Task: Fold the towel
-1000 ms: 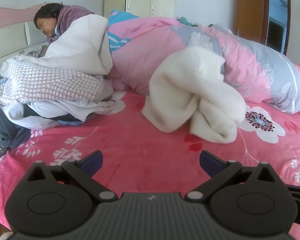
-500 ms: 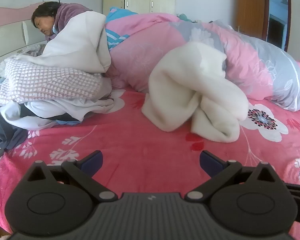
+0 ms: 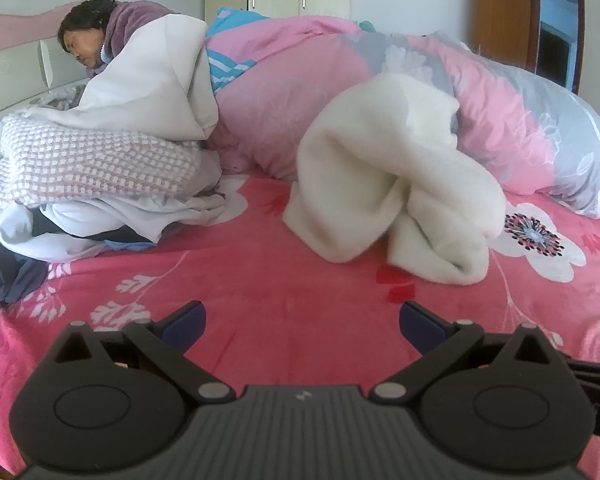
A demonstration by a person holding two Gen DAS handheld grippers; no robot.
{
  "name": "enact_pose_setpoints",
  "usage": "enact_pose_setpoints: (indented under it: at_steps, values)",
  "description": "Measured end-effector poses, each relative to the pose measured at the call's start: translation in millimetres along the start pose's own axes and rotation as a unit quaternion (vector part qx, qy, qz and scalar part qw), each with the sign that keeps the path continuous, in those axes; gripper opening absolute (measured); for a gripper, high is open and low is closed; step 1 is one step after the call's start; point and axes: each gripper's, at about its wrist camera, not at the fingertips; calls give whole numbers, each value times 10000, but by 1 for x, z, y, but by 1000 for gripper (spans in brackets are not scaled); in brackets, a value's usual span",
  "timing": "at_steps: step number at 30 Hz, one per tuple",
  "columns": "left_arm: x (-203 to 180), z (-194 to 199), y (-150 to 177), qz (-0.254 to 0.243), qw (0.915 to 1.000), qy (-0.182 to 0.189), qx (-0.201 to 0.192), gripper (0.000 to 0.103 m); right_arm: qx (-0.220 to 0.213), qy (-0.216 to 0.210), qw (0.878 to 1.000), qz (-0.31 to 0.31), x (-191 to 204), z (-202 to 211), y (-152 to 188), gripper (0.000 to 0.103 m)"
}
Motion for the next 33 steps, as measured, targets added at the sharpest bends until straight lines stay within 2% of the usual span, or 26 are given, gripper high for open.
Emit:
enact_pose_setpoints:
  at_steps: [4, 9, 14, 17, 22, 27, 29, 31, 33]
  values:
    - [-1, -10, -1, 67, 9998, 197, -60, 103, 20, -3, 10000, 28, -2, -8, -2, 102]
    - [-12, -31, -9, -43, 9995, 267, -147, 103, -48, -108, 9999, 32, -13, -21, -5, 102]
    - [-24, -54, -28, -40, 9980, 454, -433, 103, -551, -584, 9968, -16, -37, -30, -23, 102]
    - [-30, -68, -50, 19, 9950, 651, -753, 103, -921, -824, 9922, 182, -49, -37, -42, 102]
    - [-42, -94, -102, 292, 9866, 978, -1276, 103, -1439, -1109, 9822, 469, -65, -58, -99, 102]
    - [-74, -130, -147, -2, 9822, 1064, -1548, 102, -1763, -1497, 9720, 416, -80, -98, -171, 102]
    - [-88, -143, -158, -202, 9832, 1027, -1497, 97, -1768, -1539, 9715, 368, -84, -121, -200, 102]
    - [-99, -156, -165, -351, 9855, 1022, -1310, 84, -1755, -1570, 9711, 390, -85, -142, -224, 102]
    - [-106, -166, -166, -378, 9870, 1025, -1182, 77, -1690, -1655, 9711, 319, -86, -165, -244, 102]
Point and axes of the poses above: each gripper's, at about its wrist camera, not at the fingertips, and z roughly against the way its jaws point, x to its left, y to its underside, and after that the axes turned 14 degrees about -y, right-handed
